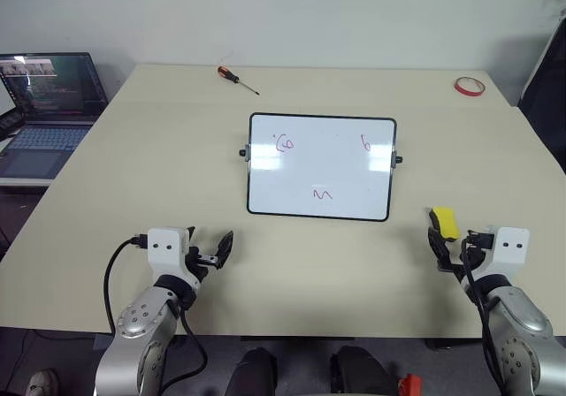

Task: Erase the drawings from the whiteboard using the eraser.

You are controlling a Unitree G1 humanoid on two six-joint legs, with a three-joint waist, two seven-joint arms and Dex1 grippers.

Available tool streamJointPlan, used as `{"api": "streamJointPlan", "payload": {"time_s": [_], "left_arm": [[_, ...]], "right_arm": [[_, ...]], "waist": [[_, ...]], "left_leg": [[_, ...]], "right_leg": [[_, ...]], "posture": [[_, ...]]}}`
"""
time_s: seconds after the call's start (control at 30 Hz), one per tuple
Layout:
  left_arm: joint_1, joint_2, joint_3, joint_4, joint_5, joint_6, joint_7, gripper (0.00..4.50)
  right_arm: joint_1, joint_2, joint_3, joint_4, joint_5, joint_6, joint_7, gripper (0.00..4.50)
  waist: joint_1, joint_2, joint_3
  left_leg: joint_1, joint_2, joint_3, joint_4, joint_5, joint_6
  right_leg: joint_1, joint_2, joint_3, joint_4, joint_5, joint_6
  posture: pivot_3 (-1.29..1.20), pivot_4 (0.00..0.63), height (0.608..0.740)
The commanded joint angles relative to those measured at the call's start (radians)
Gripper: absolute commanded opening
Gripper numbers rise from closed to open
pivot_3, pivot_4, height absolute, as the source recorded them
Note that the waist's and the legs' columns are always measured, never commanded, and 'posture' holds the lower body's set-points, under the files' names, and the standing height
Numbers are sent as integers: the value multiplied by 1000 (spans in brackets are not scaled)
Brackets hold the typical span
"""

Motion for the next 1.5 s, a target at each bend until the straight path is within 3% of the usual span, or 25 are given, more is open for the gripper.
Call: {"api": "streamJointPlan", "payload": {"time_s": [0.03, 0.43, 0.67, 0.8, 1.1, 1.5], "left_arm": [[-33, 23, 28, -32, 4, -19, -11, 4499], [-129, 112, -6, -73, -93, 60, -172, 4499], [-175, 265, -135, -167, -199, 99, -452, 4499], [-271, 337, -195, -117, -159, 75, -541, 4499], [-445, 315, -285, -4, -118, 27, -632, 4499], [-430, 313, -289, 8, -112, 12, -665, 4499]], "right_arm": [[-32, -11, -5, 11, 1, -25, 11, 4483], [-117, -2, 2, 78, 13, -12, 17, 4483], [-149, 7, 27, 108, 5, -12, 20, 4483], [-178, 2, 40, 135, 7, -7, 27, 4483], [-239, -24, 55, 191, -15, 1, 23, 4483], [-196, -30, 30, 72, -14, 48, -29, 4483]], "waist": [[0, 0, 0], [-1, 0, 0], [-2, 1, 0], [-2, 1, 1], [-3, 1, 1], [-2, 2, 1]], "left_leg": [[0, 0, 0, 0, 0, 0], [0, 0, 0, 0, 0, 0], [0, 0, 0, 0, 0, 0], [0, 0, 0, 0, 0, 0], [0, 0, 0, 0, 0, 0], [-1, 0, 0, 0, 0, 0]], "right_leg": [[0, 0, 0, 0, 0, 0], [0, 0, 0, 0, 0, 0], [0, 0, 0, 0, 0, 0], [0, 1, 0, 1, 0, 0], [-1, 1, -1, 0, 0, 0], [-1, 1, 0, 0, 0, 0]], "posture": [[0, 150, 740], [0, 150, 740], [0, 150, 740], [0, 150, 740], [0, 150, 740], [0, 150, 740]]}}
